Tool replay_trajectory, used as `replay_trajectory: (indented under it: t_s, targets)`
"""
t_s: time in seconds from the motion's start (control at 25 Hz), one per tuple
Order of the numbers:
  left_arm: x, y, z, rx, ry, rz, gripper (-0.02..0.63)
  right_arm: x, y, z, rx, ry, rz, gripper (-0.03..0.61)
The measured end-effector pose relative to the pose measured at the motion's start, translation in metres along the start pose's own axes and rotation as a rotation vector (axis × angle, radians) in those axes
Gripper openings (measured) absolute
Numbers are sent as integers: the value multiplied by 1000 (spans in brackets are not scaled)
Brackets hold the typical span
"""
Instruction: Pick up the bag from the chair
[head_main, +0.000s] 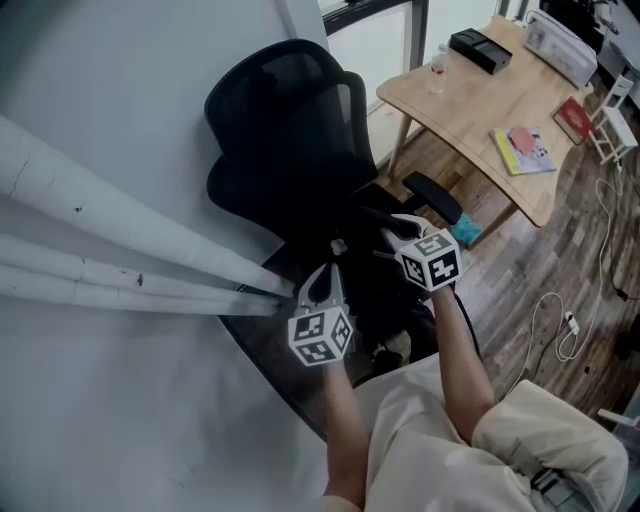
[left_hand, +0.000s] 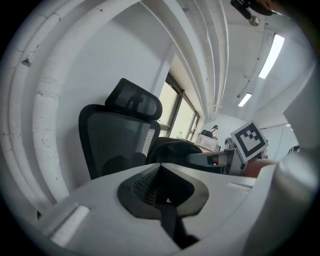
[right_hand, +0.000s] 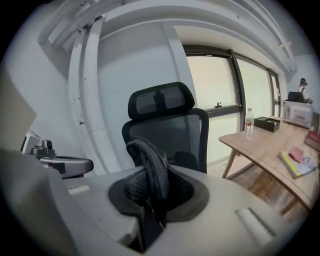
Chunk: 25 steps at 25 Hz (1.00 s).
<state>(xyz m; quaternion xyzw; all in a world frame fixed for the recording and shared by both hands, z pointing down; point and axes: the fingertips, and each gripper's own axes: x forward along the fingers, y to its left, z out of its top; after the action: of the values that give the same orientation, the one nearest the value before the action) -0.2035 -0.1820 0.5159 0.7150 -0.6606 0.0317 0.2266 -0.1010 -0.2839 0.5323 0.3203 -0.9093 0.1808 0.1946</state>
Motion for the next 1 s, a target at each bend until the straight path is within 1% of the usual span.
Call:
replay_trajectory:
  t_s: [0.12, 0.2, 0.32, 0.44, 0.52, 0.68, 0.8, 0.88, 1.0]
  targets:
    - [-1, -8, 13, 20, 12, -35, 6, -12, -1, 9, 11, -8, -12, 63]
    - [-6, -12, 22, 30, 13, -40, 6, -18, 0, 13, 2, -2, -13, 63]
    - [-19, -21, 34, 50, -4, -46, 6, -27, 7, 19, -56, 16, -17, 63]
    - [-27, -28, 37, 90, -4, -69, 6, -37, 15, 25, -90, 2, -24, 63]
    - [-32, -28, 40, 99, -16, -78, 6, -43, 20, 29, -75, -26, -17, 63]
    - [-36, -34, 43, 81, -51, -111, 6, -54, 23, 31, -11, -70, 15, 63]
    - [-40, -44, 41, 65, -69, -150, 6, -60, 27, 30, -1, -85, 47, 63]
    - [-41, -49, 38, 62, -71, -166, 6, -62, 26, 27, 4, -91, 60, 63]
    - [-42, -54, 31, 80, -56, -183, 6, -63, 20, 21, 22, -96, 56, 63]
